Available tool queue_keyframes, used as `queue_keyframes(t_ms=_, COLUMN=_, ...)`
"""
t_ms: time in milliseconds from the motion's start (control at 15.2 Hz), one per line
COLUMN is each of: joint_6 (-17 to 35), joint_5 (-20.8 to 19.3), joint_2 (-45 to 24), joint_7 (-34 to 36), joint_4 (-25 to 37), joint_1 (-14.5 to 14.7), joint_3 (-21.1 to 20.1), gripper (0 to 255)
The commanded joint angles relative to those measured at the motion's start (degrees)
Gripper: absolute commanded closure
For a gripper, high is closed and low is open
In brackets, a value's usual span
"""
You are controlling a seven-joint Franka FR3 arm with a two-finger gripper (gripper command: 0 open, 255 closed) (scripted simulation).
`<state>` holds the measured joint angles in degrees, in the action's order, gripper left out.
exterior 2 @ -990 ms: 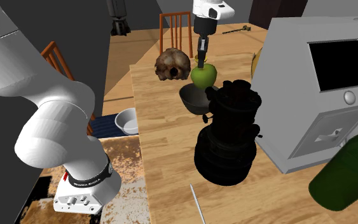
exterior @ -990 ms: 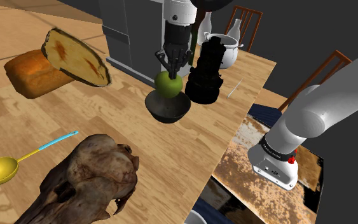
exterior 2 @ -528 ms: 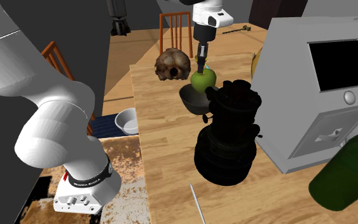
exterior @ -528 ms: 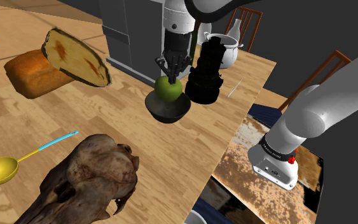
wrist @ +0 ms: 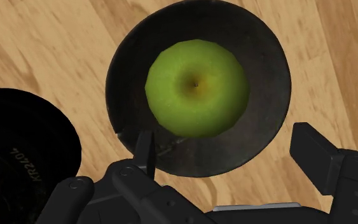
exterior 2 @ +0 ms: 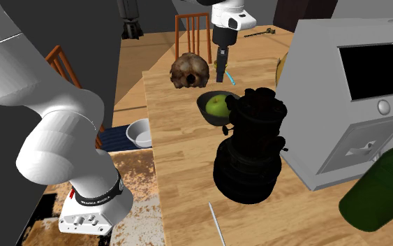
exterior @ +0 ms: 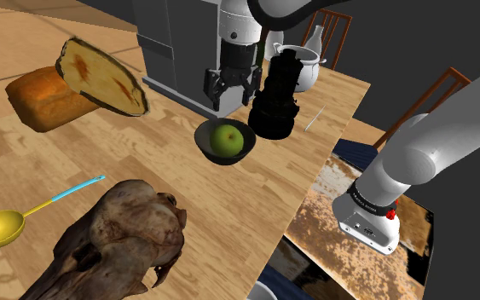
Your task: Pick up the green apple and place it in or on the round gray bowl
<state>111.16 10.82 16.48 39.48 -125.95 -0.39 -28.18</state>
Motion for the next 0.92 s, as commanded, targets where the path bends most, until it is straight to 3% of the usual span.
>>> queue_keyframes(t_ms=0, joint_6=0.0, joint_5=0.0, joint_2=0.0, joint_7=0.0, joint_4=0.0, joint_1=0.0, joint_3=0.0, gripper=0)
queue_keyframes(t_ms=330, joint_6=-7.4, joint_5=-0.2, joint_2=1.0, joint_7=-0.1, joint_4=6.4, joint_1=-0.3, joint_3=1.0, gripper=0)
queue_keyframes(t_ms=858, joint_6=-7.4, joint_5=-0.2, joint_2=1.0, joint_7=-0.1, joint_4=6.4, joint_1=-0.3, joint_3=1.0, gripper=0)
